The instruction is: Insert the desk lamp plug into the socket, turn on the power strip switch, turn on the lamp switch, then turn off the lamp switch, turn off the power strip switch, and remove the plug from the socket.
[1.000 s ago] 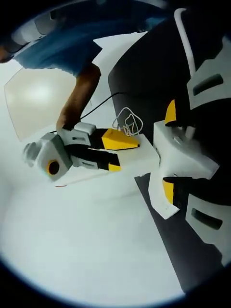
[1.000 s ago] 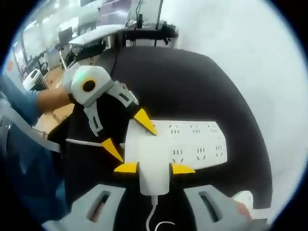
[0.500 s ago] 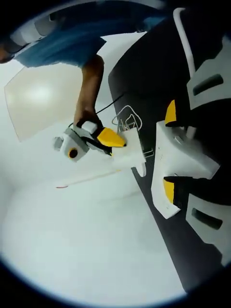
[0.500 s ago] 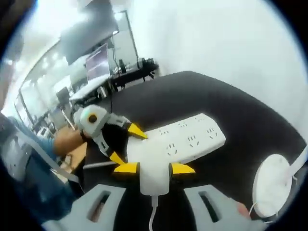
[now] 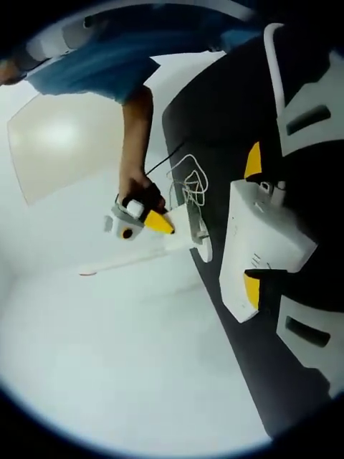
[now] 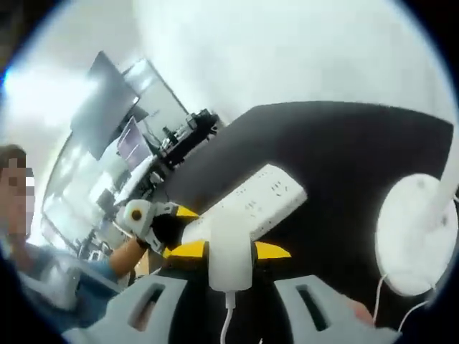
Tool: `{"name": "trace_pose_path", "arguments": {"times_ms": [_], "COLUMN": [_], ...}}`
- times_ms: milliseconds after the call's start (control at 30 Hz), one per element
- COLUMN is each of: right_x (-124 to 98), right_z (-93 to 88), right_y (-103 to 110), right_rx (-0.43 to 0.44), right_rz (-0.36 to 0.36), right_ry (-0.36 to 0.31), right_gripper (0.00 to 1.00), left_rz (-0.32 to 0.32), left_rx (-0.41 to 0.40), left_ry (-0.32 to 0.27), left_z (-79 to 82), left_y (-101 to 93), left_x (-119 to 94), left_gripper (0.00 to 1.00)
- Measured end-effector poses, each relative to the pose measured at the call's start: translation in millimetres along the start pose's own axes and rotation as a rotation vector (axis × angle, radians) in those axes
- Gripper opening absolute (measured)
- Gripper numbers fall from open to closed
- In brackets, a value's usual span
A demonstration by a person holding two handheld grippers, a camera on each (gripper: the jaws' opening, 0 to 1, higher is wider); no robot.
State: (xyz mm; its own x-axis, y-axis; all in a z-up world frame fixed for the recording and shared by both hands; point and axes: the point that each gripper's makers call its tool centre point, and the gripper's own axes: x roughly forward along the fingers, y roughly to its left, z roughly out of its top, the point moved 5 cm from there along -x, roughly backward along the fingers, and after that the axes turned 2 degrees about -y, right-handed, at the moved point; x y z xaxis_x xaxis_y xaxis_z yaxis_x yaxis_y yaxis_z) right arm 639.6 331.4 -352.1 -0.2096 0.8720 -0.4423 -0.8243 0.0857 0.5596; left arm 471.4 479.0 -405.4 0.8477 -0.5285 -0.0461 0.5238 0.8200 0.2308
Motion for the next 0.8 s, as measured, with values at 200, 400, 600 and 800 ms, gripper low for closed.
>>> {"name": "trace_pose_path", "arguments": {"times_ms": [200, 400, 600, 800], "right_x": [6.3, 11.1, 2.7, -10.1], "right_z": [-13.6, -13.8, -4.6, 6.1], "right_y": [-20.1, -27.1, -40.7, -28.3], "right_rx": [0.052, 0.033, -0.223, -0.35], "right_rz": [-0.031, -0.041, -0.2, -0.281], "right_ry": [0.038, 0.023, -0.013, -0.061], "right_gripper": [0.24, 0.25, 0.26, 0.26], "left_rz": [-0.006, -0.002, 0.0, 0.005], "left_rx": [-0.025, -0.032, -0.037, -0.041], "left_ry": [-0.002, -0.003, -0.001, 0.0], "left_z": [4.0, 3.1, -0.8, 0.0], "left_y": [-7.8, -5.5, 2.2, 1.8], "left_x": [4.6, 4.2, 1.0, 1.4], "left_gripper": [0.54, 0.56, 0.57, 0.58]}}
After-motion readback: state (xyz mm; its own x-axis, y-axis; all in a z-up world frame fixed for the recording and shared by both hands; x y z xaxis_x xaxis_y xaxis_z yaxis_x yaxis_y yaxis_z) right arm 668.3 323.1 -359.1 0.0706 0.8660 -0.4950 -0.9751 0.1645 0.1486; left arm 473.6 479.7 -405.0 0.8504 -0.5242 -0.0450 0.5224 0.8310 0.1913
